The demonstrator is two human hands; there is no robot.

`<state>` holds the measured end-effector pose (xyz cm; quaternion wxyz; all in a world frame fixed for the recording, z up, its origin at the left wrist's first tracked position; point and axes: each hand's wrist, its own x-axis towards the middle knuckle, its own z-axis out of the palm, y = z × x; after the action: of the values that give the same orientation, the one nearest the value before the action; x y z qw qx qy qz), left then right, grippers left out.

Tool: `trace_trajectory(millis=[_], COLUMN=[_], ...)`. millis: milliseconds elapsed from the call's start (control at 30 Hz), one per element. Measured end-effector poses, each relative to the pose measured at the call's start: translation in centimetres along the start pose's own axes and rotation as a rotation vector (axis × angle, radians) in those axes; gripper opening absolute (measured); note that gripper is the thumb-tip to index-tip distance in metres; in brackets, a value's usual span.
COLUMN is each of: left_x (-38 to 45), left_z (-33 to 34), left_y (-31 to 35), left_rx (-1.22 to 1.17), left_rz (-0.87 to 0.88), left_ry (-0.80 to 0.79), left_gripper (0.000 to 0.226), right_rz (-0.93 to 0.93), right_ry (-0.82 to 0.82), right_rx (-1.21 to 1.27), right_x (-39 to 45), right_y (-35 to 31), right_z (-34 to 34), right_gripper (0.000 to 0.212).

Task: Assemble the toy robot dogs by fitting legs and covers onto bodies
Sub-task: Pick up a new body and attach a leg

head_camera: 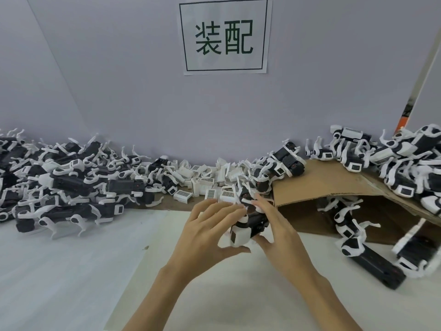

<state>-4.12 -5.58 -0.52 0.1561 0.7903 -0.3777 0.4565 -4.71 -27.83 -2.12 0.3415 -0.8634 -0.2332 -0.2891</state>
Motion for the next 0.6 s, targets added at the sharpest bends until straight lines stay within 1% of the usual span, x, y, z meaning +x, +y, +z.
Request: trace_trajectory(millis=[100, 167, 200, 267, 367, 433, 500, 567, 600], left_x=[0.2, 0.3, 0.3, 0.2, 0.3, 0.5, 0.5, 0.4, 0.5], left_z=[0.1, 0.0, 0.0, 0.0, -0.2, -0.3, -0.3, -0.1, -0.1], left_y=[1.1, 1.7, 2.0, 2.4, 2.9, 2.9, 2.7, 2.6, 2.7], left_rx=[-0.074, -0.154, -0.206, -0.323, -0.406, -0.44, -0.467, -0.598, -0.736], left_rz=[-0.163, -0.323, -0.393, -0.48, -0.528, -0.557, -0.606, -0.721, -0.821], left_ry=[-0.022, -0.028, -0.027, -0.014, -0.022, -0.057, -0.086, -0.094, -0.059], left_gripper=[0.074, 0.072, 0.067, 0.049, 0.034, 0.028, 0.029, 0.041, 0.049], right_rz=[0.011, 0.048, 0.088, 0.148, 0.156, 0.131, 0.084, 0.042, 0.024], right_ry=[-0.132, -0.187, -0.198, -0.198, -0.216, -0.181, -0.058, 0.081, 0.123], right_rx=[0.119, 0.236, 0.285, 0.334, 0.373, 0.381, 0.339, 0.198, 0.1], right_x=[-0.3, -0.5, -0.6, -0.7, -0.9, -1.0, -0.9, -0.7, -0.6], right_y=[0.3, -0.3, -0.5, -0.9, -1.1, -1.1, -1.1, -0.9, -0.9], right_z=[0.5, 1.4, 1.8, 2.7, 3.1, 2.9, 2.8, 2.5, 2.4], right_gripper=[0.091, 0.082, 0.075, 0.064, 0.062, 0.061, 0.058, 0.055, 0.055])
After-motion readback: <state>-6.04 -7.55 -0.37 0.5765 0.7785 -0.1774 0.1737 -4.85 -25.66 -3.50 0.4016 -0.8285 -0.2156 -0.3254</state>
